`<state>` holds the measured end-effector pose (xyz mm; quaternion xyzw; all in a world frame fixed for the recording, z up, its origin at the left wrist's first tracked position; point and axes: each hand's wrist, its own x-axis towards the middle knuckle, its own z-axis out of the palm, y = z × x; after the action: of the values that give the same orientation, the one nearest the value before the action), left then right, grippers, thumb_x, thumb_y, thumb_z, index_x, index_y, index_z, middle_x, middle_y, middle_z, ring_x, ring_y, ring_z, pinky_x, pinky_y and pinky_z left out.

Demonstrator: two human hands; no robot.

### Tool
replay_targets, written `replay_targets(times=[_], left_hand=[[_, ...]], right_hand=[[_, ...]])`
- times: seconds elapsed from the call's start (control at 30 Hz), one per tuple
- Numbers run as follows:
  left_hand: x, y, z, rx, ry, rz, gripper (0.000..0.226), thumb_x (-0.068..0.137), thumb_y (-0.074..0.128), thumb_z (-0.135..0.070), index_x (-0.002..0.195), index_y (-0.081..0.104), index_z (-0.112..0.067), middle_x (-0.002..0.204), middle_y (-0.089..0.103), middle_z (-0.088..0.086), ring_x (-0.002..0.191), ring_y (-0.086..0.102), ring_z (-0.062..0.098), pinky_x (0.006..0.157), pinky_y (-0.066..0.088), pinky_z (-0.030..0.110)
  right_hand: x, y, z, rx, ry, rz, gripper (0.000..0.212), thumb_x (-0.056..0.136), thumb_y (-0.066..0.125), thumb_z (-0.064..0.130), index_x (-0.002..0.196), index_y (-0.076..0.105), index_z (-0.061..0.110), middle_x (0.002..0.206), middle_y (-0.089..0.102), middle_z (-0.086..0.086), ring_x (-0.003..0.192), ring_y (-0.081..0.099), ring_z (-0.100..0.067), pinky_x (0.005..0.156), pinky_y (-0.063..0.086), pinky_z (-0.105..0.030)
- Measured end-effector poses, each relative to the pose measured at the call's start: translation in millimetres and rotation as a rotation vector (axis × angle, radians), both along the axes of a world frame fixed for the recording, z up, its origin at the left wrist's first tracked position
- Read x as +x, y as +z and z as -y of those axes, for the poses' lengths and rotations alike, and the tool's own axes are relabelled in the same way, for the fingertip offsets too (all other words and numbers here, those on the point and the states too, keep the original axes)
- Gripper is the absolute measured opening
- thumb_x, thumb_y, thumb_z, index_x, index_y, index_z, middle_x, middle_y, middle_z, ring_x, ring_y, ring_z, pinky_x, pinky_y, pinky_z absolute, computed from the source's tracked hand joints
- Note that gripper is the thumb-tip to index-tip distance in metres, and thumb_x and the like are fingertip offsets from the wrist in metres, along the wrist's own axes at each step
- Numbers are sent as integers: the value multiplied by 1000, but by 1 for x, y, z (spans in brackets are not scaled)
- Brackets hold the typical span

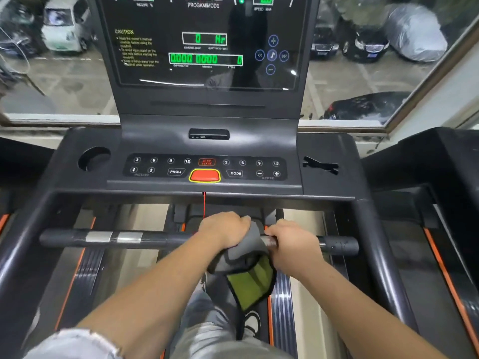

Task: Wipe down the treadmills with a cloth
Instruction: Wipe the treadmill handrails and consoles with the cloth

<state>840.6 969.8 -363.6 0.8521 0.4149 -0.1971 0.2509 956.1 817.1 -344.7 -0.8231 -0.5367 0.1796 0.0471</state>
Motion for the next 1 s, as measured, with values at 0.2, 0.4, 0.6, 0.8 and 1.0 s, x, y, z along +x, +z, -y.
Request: replay_targets(times=[0.2, 0.4, 0.6, 0.8, 1.0], left_hand=[[-66, -17, 62, 572, -217, 278, 35, 100, 50, -48, 110, 63, -18, 96, 61, 5, 86, 56, 31, 78, 46, 46], [-19, 3, 27, 286, -104, 96, 54, 104, 20, -50, 100, 66, -23, 105, 72, 7, 98, 67, 33, 83, 49, 39], [-22, -4, 39, 369, -44, 75, 49, 104, 27, -48, 100, 67, -22, 102, 71, 6, 95, 66, 34, 83, 47, 41], [-46, 1, 70, 438, -200, 67, 56, 95, 38, -69, 108, 60, -18, 96, 60, 6, 88, 55, 34, 81, 44, 48], [16, 11, 4, -126, -3, -25, 68, 105, 18, -55, 126, 65, -10, 136, 63, 17, 124, 59, 36, 101, 44, 41]], right_hand=[[17, 13, 22, -37, 45, 35, 30, 87, 67, 37, 114, 61, 28, 110, 54, 10, 106, 52, -15, 79, 50, -32], [18, 20, 16, -127, -52, 94, 21, 84, 65, 25, 105, 60, 29, 104, 54, 7, 100, 53, -16, 77, 51, -31], [26, 25, 9, -143, -87, 50, 20, 74, 70, 28, 95, 68, 28, 98, 62, 9, 98, 60, -17, 78, 53, -29], [27, 21, 9, -119, -95, 60, 22, 73, 72, 30, 95, 68, 31, 96, 60, 11, 96, 59, -14, 74, 52, -29], [27, 22, 8, -136, -98, 48, 23, 73, 70, 27, 97, 69, 29, 99, 62, 10, 99, 58, -16, 79, 54, -31]])
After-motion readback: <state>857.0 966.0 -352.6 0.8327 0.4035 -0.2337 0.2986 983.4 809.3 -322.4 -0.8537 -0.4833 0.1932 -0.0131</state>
